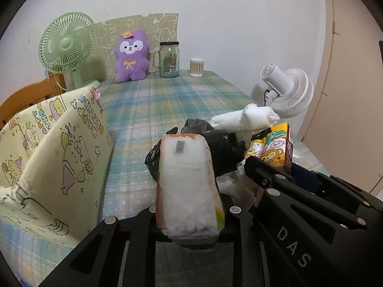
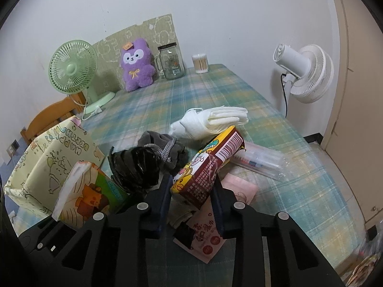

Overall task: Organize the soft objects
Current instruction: 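Carry the tissue pack with the left gripper while the right gripper carries the snack box over the yellow box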

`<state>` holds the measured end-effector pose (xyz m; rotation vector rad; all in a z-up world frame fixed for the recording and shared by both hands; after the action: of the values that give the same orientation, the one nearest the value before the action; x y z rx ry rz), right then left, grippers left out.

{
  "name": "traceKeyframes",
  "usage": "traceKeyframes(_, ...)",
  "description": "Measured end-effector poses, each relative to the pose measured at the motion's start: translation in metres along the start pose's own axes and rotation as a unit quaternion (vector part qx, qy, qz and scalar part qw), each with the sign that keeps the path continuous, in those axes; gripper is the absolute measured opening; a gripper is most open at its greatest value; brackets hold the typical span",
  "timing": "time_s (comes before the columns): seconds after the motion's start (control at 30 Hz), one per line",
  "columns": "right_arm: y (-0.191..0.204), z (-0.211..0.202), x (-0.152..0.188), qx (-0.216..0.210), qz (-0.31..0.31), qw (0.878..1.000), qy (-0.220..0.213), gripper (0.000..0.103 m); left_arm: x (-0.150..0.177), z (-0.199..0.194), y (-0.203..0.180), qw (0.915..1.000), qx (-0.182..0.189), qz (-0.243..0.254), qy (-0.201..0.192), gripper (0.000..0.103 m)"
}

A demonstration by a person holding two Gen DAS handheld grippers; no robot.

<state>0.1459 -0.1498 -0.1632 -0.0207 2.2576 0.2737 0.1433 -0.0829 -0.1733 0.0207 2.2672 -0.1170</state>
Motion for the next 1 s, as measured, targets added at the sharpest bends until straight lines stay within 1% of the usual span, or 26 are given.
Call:
traceKeyframes(0.3, 0.001, -0.02, -0.006, 0.004, 0.003, 1.0, -0.017, 0.033, -0.006, -0.016, -0.003, 0.9999, 0.005, 0.001, -0.014, 0.02)
traceKeyframes(0.5, 0.005, -0.033, -0.012, -0.002, 0.003, 1.0, -0.03, 0.033, -0.01, -0.029, -0.004, 0.9996, 0.008, -0.001, -0.026, 0.02)
traceKeyframes(0.8, 0.015, -0.053, -0.032, -0.009, -0.006, 0.998, -0.055, 0.033, -0.029, -0.05, 0.0, 0.9987, 0.007, -0.011, -0.05, 0.02)
traceKeyframes(1.0, 0.02, -0.06, -0.043, -0.009, -0.009, 0.998, -0.063, 0.033, -0.041, -0.056, 0.002, 0.9983, 0.007, -0.012, -0.057, 0.02)
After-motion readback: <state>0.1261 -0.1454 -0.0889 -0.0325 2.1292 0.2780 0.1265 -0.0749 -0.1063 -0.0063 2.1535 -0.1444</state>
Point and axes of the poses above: each gripper's, at about its wrist camera, not at the fingertips, and z roughly the way its jaws point, y to its left, x to its underside, the point moved 9 cm from there along z, roughly the way its jaws point, and after that the axes turned 2 degrees about -z, right-handed, at the moved point
